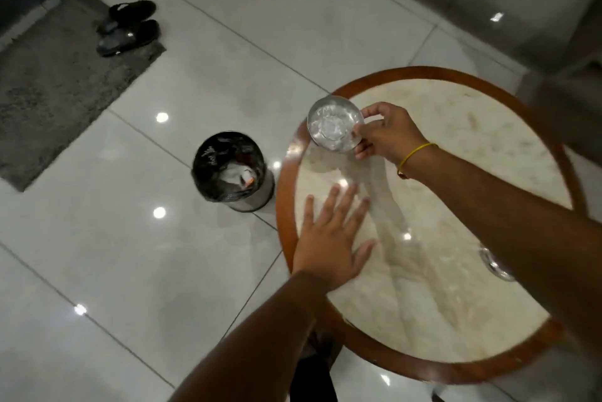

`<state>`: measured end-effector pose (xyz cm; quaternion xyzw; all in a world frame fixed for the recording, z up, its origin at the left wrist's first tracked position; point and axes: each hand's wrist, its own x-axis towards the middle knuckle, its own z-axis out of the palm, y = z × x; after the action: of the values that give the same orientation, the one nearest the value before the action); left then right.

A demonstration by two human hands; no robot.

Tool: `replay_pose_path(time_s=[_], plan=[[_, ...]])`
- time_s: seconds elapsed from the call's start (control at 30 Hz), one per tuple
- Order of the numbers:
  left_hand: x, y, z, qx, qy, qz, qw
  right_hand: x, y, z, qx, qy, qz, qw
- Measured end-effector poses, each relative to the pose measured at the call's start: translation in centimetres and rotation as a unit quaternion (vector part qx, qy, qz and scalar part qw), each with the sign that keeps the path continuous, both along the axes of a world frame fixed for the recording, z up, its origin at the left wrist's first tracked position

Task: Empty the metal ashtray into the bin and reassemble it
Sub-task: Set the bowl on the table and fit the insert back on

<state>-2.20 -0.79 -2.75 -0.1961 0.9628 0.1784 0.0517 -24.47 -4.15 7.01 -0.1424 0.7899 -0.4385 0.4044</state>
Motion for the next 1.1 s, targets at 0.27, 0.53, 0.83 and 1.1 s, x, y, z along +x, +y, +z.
replay_pose_path(time_s=[0.27,0.53,0.83,1.1], plan=[[0.2,-0.1,0.6,-0.040,-0.022,-0.007,0.999,-1.5,14.9,-0.6,0.105,0.070,-0.057,0.990],[0.1,-0.1,0.6,-0.039,-0.016,-0.003,0.999,0.1,23.3,-1.9,0.164,0.142,-0.072,0.973],[0.1,0.0,0.8,-0.031,-0.014,0.000,0.999,1.0,26.5,-1.8,0.197,0.277,-0.046,0.939],[0.2,-0.1,0.7,-0.031,-0.008,0.000,0.999,-0.5,30.6,-0.2,0.339,0.273,0.059,0.898]])
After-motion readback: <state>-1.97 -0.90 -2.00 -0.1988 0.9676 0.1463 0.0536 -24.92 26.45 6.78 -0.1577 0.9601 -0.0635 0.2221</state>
